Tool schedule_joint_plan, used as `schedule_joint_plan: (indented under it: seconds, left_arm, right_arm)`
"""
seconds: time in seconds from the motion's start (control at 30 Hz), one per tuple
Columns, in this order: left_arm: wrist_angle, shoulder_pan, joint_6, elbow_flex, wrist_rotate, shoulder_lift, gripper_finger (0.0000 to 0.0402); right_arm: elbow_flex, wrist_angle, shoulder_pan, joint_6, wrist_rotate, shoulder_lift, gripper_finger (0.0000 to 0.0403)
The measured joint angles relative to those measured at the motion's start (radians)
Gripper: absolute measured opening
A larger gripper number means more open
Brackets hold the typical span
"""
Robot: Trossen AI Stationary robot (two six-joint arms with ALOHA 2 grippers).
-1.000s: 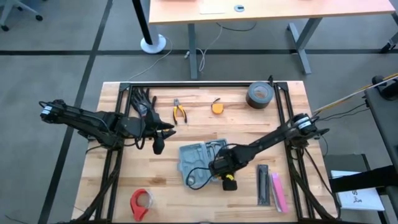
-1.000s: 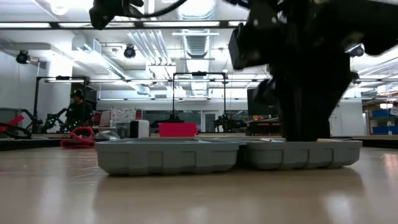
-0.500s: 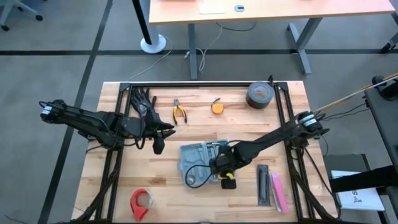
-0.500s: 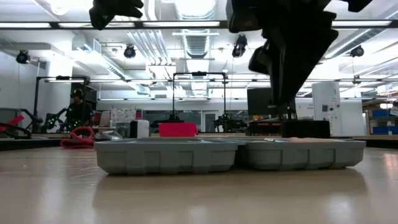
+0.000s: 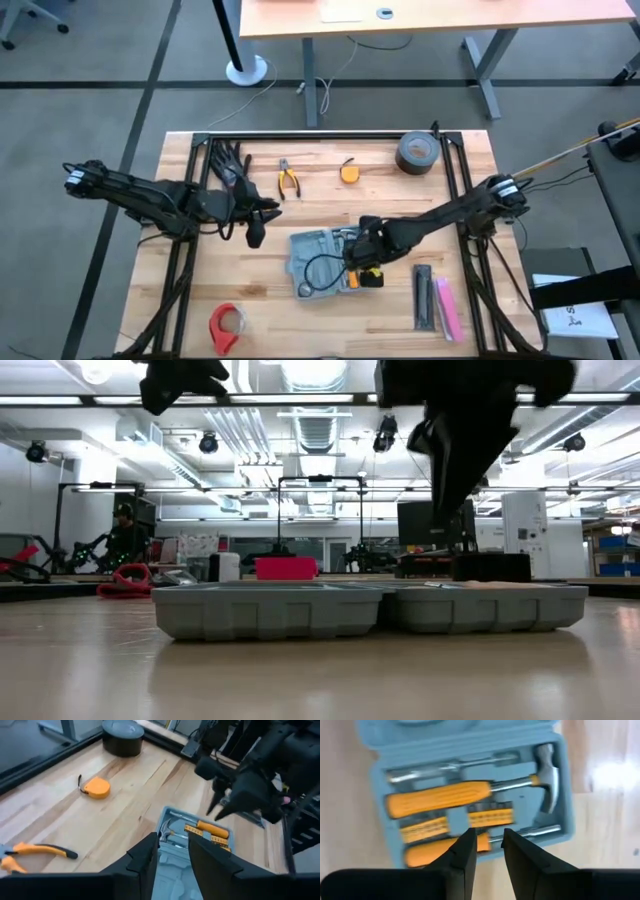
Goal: Prefit tool cases
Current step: Put the tape measure into the gray tool box
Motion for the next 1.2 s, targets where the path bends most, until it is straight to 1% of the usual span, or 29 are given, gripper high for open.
schedule_joint_plan:
  seconds: [0.13,0.23,0.4,0.5,0.57,0.8,0.93,1.07,1.2]
  left_arm:
    - [-0.016,0.001,-0.029,-0.005,-0.001,0.025,0.0123]
    - [-0.021,0.005,-0.042,-0.007,-0.001,0.05,0.0129]
    - [-0.023,0.024,-0.03,-0.007,-0.001,0.082,0.0132]
    - [-0.028,0.054,-0.002,-0.008,-0.005,0.09,0.0127]
    - [-0.028,0.08,0.025,-0.009,-0.025,0.09,0.0122]
    - [-0.021,0.178,0.116,-0.023,-0.046,0.087,0.0103]
    - [-0.019,0.226,0.181,-0.031,-0.054,0.093,0.0093]
    - [0.007,0.261,0.188,-0.046,-0.055,0.096,0.0084]
    - [0.057,0.274,0.168,-0.078,-0.054,0.096,0.0078]
  right_arm:
    - [-0.018,0.0,-0.074,-0.049,-0.004,0.0,0.0082]
    - [-0.028,0.002,-0.14,-0.106,-0.013,0.0,0.0075]
    - [-0.036,0.054,-0.256,-0.212,-0.067,0.0,0.0059]
    - [-0.037,0.07,-0.323,-0.275,-0.071,0.0,0.0053]
    - [-0.037,0.083,-0.367,-0.312,-0.074,0.0,0.005]
    - [-0.05,0.148,-0.531,-0.474,-0.105,0.0,0.0048]
    - [-0.055,0.23,-0.634,-0.599,-0.161,0.0,0.0048]
    - [-0.057,0.304,-0.737,-0.683,-0.213,0.0,0.0048]
    - [-0.058,0.314,-0.82,-0.712,-0.251,0.001,0.0051]
